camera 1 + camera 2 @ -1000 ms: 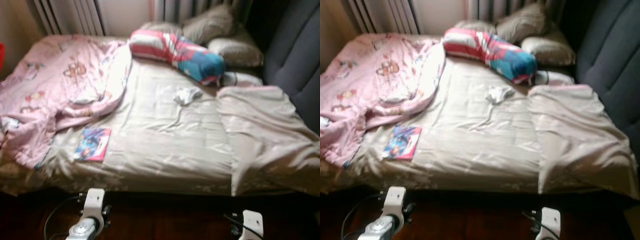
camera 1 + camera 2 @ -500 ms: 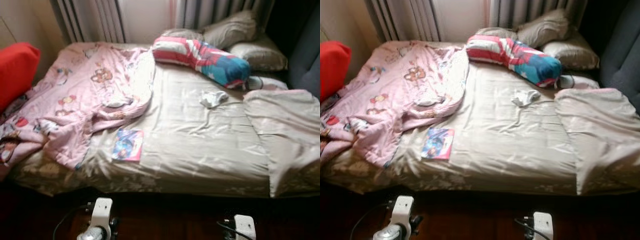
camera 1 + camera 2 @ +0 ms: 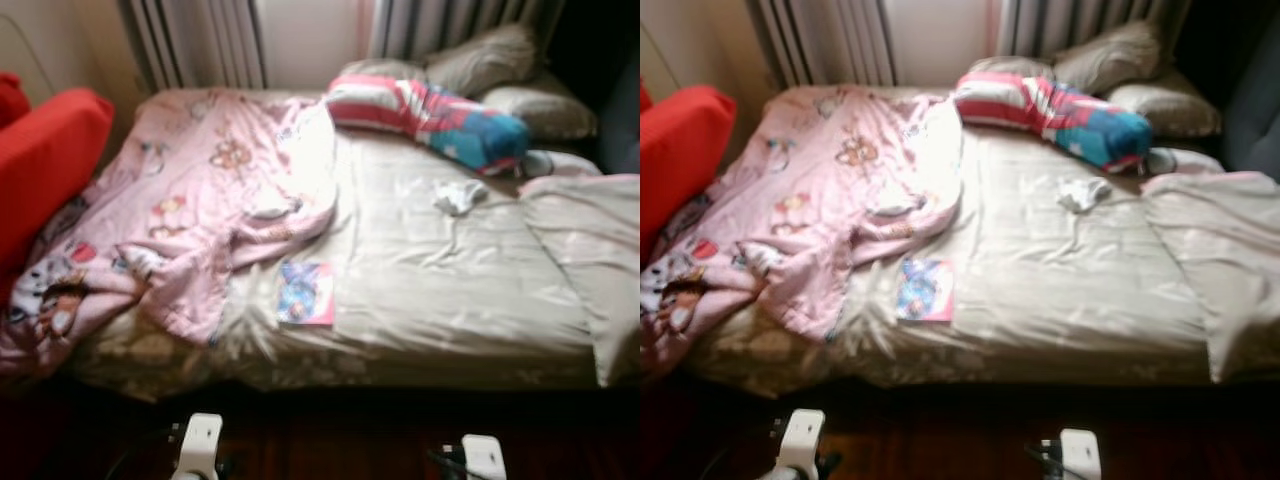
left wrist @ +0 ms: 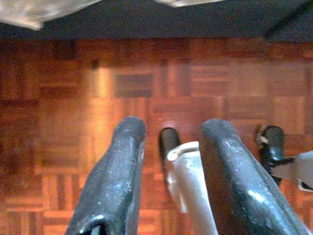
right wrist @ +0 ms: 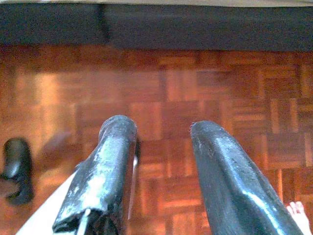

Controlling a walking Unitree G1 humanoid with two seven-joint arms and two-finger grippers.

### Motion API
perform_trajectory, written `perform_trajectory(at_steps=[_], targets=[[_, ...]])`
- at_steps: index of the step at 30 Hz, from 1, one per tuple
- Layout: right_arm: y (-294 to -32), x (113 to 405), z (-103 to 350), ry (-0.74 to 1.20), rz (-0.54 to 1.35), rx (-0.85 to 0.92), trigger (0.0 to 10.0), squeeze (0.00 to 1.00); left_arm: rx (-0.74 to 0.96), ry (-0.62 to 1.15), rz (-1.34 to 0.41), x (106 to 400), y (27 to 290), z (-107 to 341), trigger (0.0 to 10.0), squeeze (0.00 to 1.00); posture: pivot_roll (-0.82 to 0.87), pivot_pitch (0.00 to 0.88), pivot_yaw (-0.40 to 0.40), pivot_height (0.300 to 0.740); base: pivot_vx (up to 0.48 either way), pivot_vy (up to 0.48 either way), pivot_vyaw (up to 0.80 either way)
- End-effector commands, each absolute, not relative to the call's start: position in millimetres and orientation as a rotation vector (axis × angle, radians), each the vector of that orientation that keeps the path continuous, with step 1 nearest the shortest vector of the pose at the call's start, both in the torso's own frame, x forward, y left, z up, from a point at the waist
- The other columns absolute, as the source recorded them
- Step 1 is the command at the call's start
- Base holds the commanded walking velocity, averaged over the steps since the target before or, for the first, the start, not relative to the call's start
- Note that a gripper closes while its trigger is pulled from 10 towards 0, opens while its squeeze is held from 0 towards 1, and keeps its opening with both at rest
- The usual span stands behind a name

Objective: Clean up the room

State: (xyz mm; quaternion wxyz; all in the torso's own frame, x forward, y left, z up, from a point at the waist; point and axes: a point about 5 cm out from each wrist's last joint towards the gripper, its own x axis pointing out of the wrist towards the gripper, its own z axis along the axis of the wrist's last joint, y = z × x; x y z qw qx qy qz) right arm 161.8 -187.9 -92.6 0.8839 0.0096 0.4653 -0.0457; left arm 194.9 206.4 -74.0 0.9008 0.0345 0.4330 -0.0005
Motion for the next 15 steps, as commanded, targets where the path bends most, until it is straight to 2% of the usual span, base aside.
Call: perform_trajectory(at_steps=[1,10,15], targets=[[-188,155,-95,0.991,-0.095,0.025,10.0,0.0,0.089,0.906,-0.01,193,206,-76,10.0,0.0,-0.03,0.084,-0.003,0.74,0.0,0.472,0.0],[-197,150,-96,0.992,-0.107,0.026,10.0,0.0,0.079,0.89,-0.002,195,205,-74,10.0,0.0,-0.03,0.101,-0.008,0.74,0.0,0.449,0.0],[-201,150,-95,0.992,-0.114,0.028,10.0,0.0,0.082,0.888,-0.001,195,205,-74,10.0,0.0,-0.02,0.107,-0.008,0.74,0.0,0.0,0.0]])
